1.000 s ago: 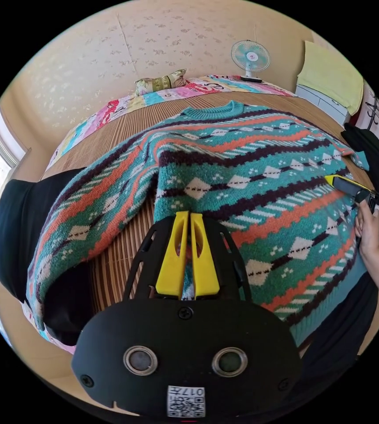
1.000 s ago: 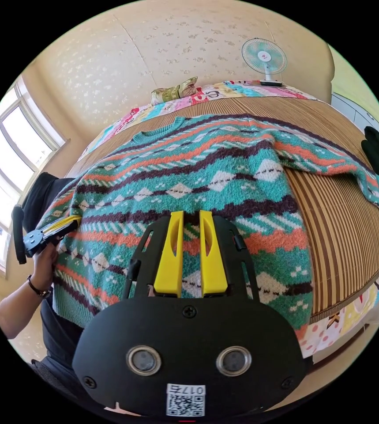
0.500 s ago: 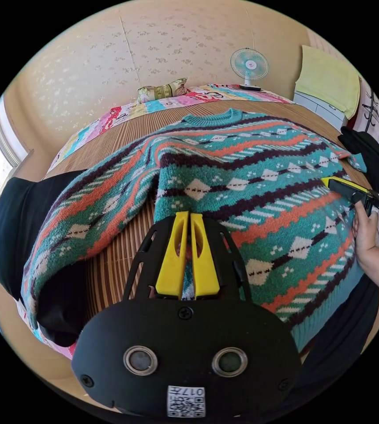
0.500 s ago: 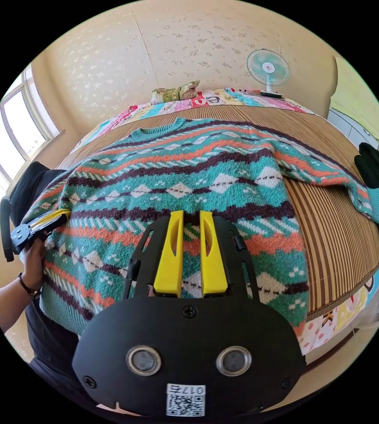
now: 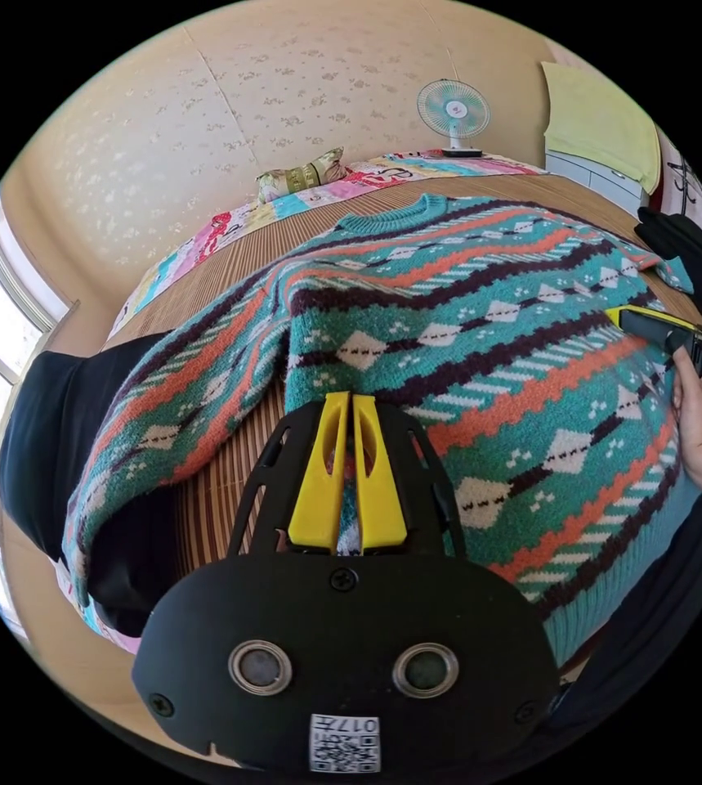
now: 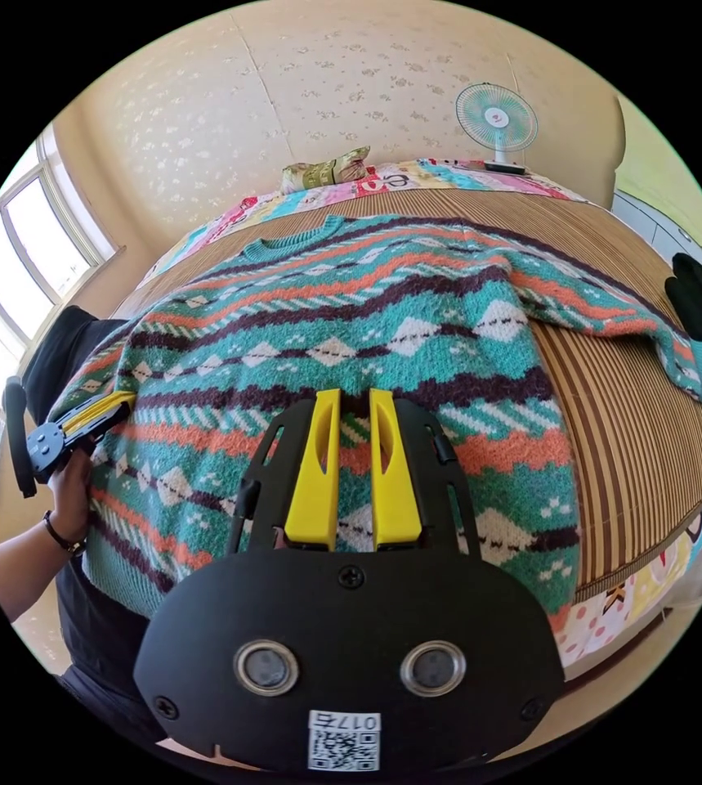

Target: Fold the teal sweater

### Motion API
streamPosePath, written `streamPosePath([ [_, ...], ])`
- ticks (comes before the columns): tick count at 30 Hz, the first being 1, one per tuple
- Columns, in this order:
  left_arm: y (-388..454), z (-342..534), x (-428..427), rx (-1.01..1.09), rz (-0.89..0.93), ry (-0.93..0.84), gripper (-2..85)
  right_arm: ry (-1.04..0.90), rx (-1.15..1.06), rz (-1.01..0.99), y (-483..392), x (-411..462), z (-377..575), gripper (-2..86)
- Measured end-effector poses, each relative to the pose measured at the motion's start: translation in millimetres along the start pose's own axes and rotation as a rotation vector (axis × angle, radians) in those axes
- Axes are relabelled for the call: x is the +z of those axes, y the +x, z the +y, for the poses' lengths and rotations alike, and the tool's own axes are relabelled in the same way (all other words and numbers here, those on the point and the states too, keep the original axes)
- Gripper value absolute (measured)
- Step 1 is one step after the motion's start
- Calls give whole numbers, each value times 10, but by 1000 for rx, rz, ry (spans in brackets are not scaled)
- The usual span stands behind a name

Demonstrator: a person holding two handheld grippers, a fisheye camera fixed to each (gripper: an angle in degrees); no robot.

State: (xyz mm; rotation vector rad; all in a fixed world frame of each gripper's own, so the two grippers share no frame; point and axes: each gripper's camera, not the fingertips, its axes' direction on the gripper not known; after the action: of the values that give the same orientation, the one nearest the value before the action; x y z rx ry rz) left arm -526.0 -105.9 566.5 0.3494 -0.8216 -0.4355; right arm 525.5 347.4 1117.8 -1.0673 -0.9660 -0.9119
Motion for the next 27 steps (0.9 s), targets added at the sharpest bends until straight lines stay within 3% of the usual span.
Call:
streamPosePath([
  [21, -1112, 453, -217, -39, 69, 3, -4, 9, 16, -50, 256, -698, 36, 62],
  [27, -1490, 303, -429, -83, 146, -63, 74, 12, 16, -54, 266, -839, 18, 63],
])
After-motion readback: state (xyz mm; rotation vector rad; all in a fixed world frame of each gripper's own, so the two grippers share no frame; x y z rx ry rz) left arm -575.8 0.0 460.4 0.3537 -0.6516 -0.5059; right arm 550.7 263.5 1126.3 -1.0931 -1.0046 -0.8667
